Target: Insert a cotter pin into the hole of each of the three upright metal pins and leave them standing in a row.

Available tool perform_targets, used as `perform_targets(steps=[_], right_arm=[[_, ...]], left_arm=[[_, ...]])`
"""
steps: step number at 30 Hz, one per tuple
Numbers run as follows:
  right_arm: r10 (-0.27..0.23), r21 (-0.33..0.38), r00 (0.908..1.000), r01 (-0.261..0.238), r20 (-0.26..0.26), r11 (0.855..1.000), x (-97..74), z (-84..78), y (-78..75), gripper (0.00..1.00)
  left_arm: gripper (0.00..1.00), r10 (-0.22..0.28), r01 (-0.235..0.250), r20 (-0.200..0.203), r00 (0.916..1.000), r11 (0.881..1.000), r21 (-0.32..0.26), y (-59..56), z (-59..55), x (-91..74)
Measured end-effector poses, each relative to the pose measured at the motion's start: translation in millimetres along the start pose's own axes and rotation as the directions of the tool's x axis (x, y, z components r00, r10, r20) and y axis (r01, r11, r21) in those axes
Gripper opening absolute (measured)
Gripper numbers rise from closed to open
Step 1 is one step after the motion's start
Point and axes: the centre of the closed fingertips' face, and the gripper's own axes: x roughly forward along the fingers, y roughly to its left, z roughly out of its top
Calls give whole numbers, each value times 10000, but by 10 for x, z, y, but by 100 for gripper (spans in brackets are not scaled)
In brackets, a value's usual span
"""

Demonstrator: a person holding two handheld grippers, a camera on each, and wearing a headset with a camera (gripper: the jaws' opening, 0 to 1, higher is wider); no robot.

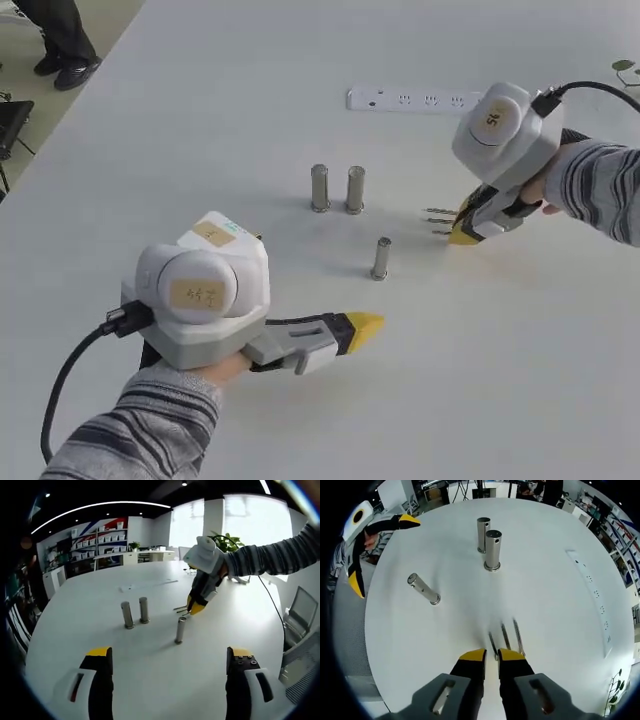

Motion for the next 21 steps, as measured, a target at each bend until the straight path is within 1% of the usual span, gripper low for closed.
perform_targets(steps=[3, 4, 6, 8, 9, 10, 11, 15, 19, 21], right_arm=[[92, -133, 9998, -94, -174, 9999, 11, -26, 6, 4], [78, -222, 9999, -82, -140, 9997, 15, -17, -6, 2], [27, -202, 9997, -32, -233, 9998, 17, -29, -26, 0], [-12, -227, 9994, 4, -358, 9997, 26, -37, -52, 0], [35, -199, 9992, -42, -387, 9998, 25, -41, -56, 0], [49, -182, 9992, -56, -397, 9998, 26, -41, -57, 0], [48, -212, 9991, -57, -422, 9998, 27, -43, -55, 0], [-43, -647, 9988, 12, -479, 9979, 35, -44, -57, 0], [-59, -785, 9993, 30, -372, 9969, 33, -45, -55, 0], [-152, -803, 9998, 144, -95, 9967, 13, -31, -74, 0]], left_arm=[[93, -43, 43, -51, 10000, 10000, 14, -10, -12, 11], [92, -48, 48, -50, 10000, 10000, 21, -11, -12, 12], [90, -120, 120, -67, 9999, 9999, 26, -27, -9, 13], [89, -174, 174, -56, 9998, 9998, 12, -34, -5, 12], [88, -218, 218, 55, 9997, 9998, -25, -43, 16, 9], [86, -279, 280, 145, 9995, 9996, -55, -54, 33, 1], [83, -310, 311, 159, 9994, 9995, -67, -58, 40, -5], [81, -324, 324, 64, 9995, 9995, -33, -57, 25, -4], [74, -446, 448, 126, 9989, 9989, -134, -74, 30, -10], [71, -527, 529, 173, 9985, 9985, -139, -88, 52, -12]])
